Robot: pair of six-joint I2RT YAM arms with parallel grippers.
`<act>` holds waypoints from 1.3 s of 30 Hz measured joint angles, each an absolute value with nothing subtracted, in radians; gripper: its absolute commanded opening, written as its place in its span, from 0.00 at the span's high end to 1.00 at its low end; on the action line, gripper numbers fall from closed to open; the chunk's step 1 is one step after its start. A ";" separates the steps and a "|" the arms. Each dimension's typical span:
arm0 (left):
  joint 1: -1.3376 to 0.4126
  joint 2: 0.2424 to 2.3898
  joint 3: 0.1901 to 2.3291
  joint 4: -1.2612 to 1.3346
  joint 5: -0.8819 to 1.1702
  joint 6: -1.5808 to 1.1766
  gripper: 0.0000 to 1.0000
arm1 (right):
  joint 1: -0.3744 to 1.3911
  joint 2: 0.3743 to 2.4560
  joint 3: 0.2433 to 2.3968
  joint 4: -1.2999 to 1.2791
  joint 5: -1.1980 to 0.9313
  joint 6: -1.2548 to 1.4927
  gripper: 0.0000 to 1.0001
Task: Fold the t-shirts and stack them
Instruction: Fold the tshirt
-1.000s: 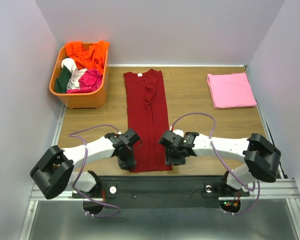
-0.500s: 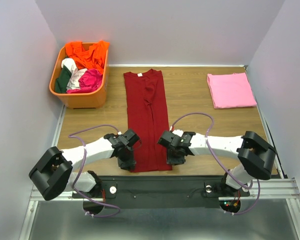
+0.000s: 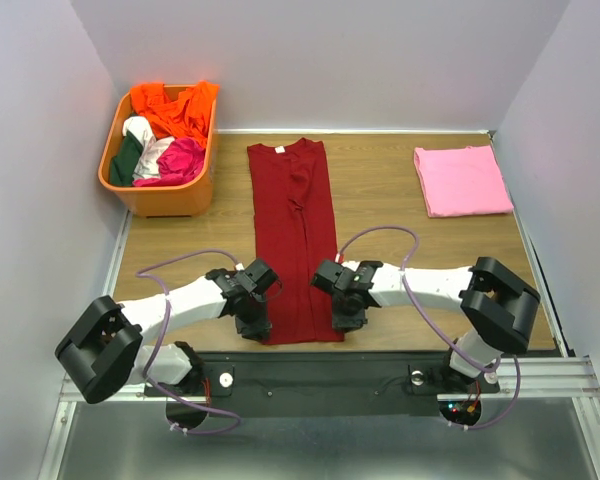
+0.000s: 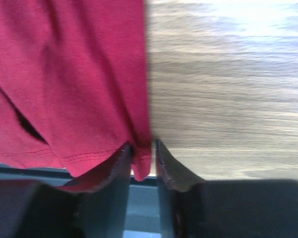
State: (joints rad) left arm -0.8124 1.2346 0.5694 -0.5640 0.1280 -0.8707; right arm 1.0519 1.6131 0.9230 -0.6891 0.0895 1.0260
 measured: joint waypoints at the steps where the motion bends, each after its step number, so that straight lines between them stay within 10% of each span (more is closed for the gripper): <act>1: -0.812 1.234 0.569 -0.561 0.129 -0.871 0.77 | 1.051 1.622 0.929 -0.688 0.076 1.024 0.80; 7: -0.813 1.233 0.567 -0.549 0.136 -0.870 1.00 | 1.048 1.650 0.944 -0.663 0.015 1.026 0.99; 23: -0.825 1.016 0.565 -0.607 0.171 -0.902 1.00 | 1.042 1.472 0.861 -0.754 0.010 1.000 0.99; 39: -0.647 1.333 0.997 -0.604 -0.004 -0.738 1.00 | 0.690 1.628 1.339 -0.871 0.083 0.702 0.99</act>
State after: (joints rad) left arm -0.6472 1.3331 0.9974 -0.6037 -0.0044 -0.7380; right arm 0.6903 1.6279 1.3388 -0.8715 0.0830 0.7021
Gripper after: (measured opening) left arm 0.037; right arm 0.030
